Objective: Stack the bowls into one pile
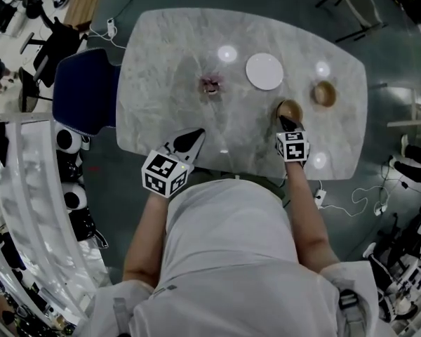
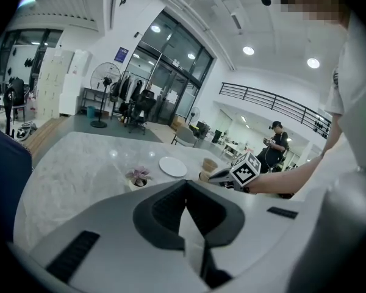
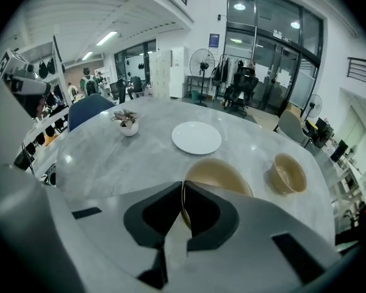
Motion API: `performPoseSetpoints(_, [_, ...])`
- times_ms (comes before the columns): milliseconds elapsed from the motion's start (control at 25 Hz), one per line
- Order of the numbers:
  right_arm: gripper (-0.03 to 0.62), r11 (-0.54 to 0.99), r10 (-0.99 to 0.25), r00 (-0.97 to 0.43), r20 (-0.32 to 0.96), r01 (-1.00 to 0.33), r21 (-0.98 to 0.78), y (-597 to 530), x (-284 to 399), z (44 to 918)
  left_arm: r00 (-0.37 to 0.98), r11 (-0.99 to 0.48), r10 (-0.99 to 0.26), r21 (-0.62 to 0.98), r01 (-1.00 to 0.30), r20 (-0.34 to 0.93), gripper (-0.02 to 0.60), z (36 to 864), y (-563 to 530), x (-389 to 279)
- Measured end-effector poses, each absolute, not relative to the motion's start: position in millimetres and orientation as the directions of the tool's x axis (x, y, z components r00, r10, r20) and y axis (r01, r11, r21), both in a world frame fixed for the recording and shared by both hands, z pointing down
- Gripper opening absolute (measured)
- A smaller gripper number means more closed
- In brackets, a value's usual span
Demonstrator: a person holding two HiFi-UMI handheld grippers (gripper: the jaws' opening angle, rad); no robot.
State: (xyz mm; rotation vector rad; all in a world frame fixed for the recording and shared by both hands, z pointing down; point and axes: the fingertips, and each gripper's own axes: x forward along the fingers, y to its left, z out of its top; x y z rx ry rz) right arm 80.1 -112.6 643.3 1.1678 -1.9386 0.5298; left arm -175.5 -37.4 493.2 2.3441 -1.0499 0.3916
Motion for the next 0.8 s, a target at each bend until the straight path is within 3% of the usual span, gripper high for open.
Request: performPoseSetpoints(800, [0.074,0.422,-0.566,-0.286,0.773,-0.906,-0.027,-94.9,81.9,643.5,0.684,-0.595,-0.55,0.35,-0.723,0.479,0.002,499.3,-33.5,-168.1])
